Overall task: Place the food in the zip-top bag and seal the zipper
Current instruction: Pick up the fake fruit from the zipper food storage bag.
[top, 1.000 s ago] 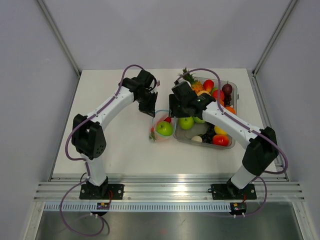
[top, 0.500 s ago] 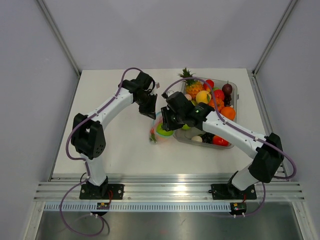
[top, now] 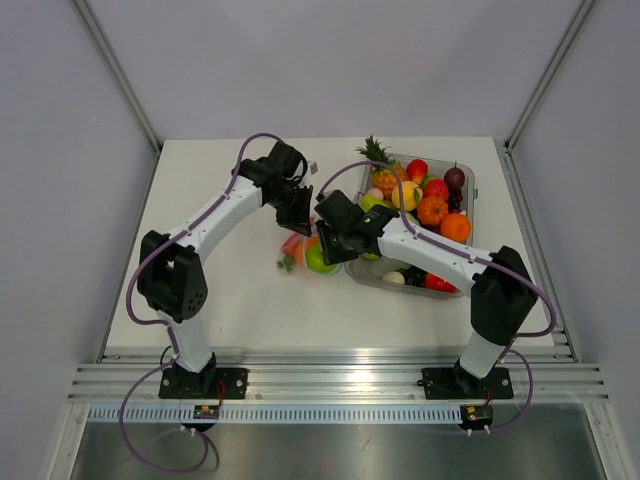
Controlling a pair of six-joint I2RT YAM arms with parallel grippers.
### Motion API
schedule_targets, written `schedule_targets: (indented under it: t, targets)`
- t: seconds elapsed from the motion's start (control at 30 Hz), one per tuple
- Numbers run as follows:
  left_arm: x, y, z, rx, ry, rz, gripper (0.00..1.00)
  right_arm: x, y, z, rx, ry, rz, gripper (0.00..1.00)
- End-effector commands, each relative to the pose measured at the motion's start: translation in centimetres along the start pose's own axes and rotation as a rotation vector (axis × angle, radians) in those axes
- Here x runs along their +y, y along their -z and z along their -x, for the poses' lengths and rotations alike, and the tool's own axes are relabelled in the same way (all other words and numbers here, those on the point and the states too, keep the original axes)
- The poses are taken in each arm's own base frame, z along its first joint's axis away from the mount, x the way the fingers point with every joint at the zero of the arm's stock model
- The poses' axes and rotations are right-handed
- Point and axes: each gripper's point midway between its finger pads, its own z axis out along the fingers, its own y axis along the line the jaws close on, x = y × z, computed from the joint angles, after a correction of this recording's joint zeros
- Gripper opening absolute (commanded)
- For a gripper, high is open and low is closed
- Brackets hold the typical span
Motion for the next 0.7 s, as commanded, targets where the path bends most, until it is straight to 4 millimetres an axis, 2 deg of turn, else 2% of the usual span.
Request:
schedule_targets:
  t: [0.0,0.23,0.67]
  targets:
    - [-0.9,1.7,0.2,-0.039,-0.017,-0.041,0.00,-0.8,0.4,3.9,-0.137,-0.048,-0.106,0.39]
    - [-1.0,2.1,-0.1,-0.045,-0.021,-0.047,0.00,-0.6,0.3,5.5,-0.180,-0.104,-0.083,0.44]
    - [-1.4,2.2,0.0,-0.048,-0.020,-0.068,0.00,-1.3,0.1,3.2,-0.135,-0.131,-0.075,0.44]
